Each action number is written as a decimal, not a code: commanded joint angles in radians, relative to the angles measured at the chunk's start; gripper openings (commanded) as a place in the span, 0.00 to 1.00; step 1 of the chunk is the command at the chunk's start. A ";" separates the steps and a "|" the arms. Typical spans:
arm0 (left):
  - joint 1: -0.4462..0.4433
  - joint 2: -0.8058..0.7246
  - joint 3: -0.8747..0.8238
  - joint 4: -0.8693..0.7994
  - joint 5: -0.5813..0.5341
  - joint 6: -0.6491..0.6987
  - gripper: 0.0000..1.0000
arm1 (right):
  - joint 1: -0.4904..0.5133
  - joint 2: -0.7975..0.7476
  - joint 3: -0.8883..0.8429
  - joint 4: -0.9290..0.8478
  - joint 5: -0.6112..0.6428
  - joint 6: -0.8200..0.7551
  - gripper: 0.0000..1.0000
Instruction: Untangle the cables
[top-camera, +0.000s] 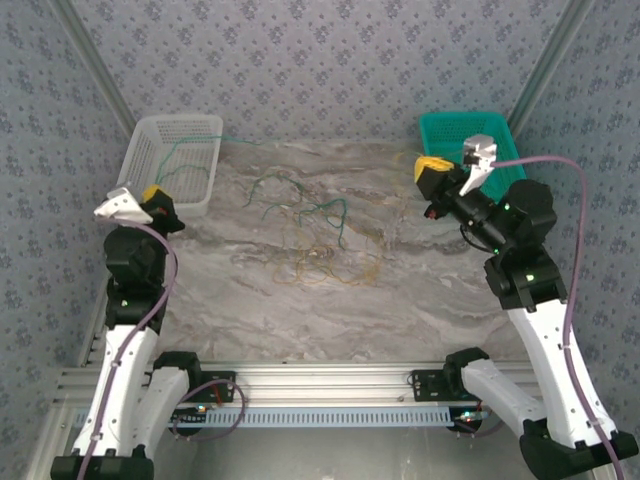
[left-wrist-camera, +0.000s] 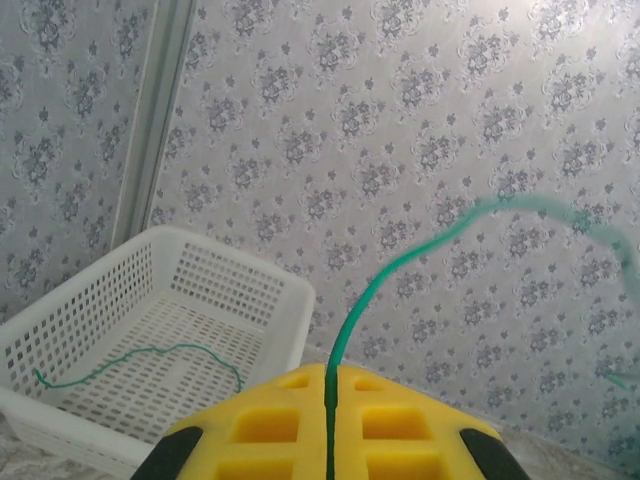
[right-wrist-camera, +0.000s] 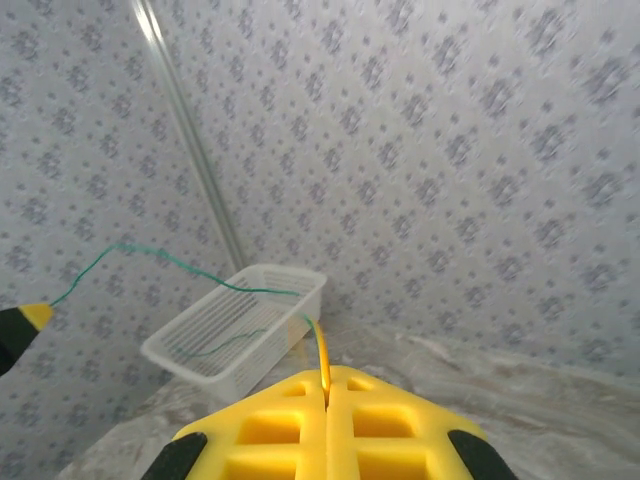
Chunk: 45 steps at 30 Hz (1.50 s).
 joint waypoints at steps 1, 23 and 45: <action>0.031 0.035 0.057 -0.001 0.022 -0.007 0.00 | -0.028 -0.012 0.069 -0.052 0.090 -0.038 0.00; 0.116 0.606 0.526 -0.300 -0.266 0.136 0.00 | -0.035 -0.051 0.031 -0.042 0.104 -0.049 0.00; 0.063 1.496 1.375 -0.991 -0.485 0.282 0.00 | -0.035 -0.054 -0.038 -0.043 0.104 -0.042 0.00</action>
